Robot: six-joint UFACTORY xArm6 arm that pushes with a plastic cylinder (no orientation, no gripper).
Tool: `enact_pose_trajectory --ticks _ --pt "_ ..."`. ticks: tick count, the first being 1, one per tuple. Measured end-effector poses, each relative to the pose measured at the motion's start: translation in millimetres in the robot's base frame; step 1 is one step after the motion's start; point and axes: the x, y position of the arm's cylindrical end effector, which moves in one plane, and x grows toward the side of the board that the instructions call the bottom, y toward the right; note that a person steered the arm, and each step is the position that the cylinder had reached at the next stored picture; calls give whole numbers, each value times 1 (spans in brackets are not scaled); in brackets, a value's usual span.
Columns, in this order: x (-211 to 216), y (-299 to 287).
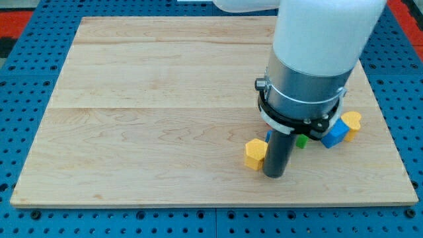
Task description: Nudge the yellow hexagon right a bit
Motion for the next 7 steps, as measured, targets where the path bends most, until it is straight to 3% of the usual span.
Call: enact_pose_trajectory --ticks 2,3,4,5,6,7 --pt "-71 -30" --pt "-68 -48" --pt "-17 -50" --pt "18 -87" --pt "-9 -169" --pt "-56 -197"
